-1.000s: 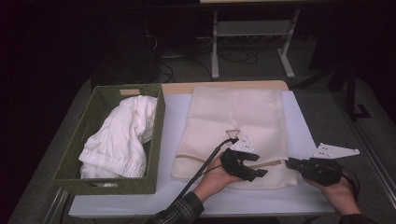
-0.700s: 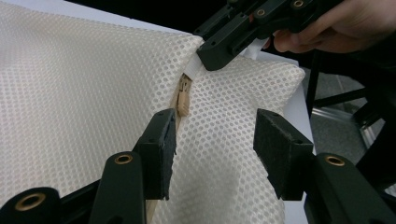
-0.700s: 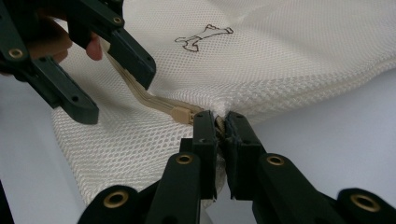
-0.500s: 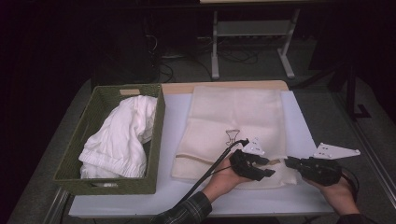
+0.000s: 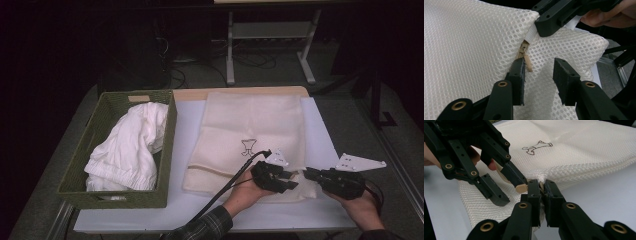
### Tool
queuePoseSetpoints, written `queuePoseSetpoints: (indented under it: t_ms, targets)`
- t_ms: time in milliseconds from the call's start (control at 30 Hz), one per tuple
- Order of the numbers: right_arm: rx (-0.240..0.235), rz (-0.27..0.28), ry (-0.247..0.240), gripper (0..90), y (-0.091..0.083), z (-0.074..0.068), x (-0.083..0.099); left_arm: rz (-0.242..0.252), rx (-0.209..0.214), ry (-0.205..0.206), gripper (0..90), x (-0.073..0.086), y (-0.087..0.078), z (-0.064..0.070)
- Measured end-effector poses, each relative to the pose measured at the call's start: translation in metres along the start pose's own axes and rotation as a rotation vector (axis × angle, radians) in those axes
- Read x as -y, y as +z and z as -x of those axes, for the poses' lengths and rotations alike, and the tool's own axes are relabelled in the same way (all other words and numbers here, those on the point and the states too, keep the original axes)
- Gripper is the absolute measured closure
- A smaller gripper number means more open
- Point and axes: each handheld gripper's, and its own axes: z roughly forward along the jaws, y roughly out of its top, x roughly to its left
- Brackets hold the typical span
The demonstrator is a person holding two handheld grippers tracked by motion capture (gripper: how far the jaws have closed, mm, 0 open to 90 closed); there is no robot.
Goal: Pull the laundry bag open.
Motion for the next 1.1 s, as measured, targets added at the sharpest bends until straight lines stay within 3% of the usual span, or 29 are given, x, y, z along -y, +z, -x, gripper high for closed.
queuePoseSetpoints:
  t_ms: [367,633,1100]
  targets:
    - [-0.001,0.004,-0.003,83.7,0.001,-0.001,-0.001,0.011,-0.031,-0.058,80.8,-0.002,0.003,-0.008]
    - [0.004,-0.001,-0.009,83.7,0.001,-0.002,0.0,0.006,-0.022,-0.096,85.9,-0.001,0.004,-0.012]
    - [0.04,-0.03,-0.005,83.7,0.002,0.0,0.001,-0.01,-0.004,-0.105,86.9,-0.003,-0.001,-0.011]
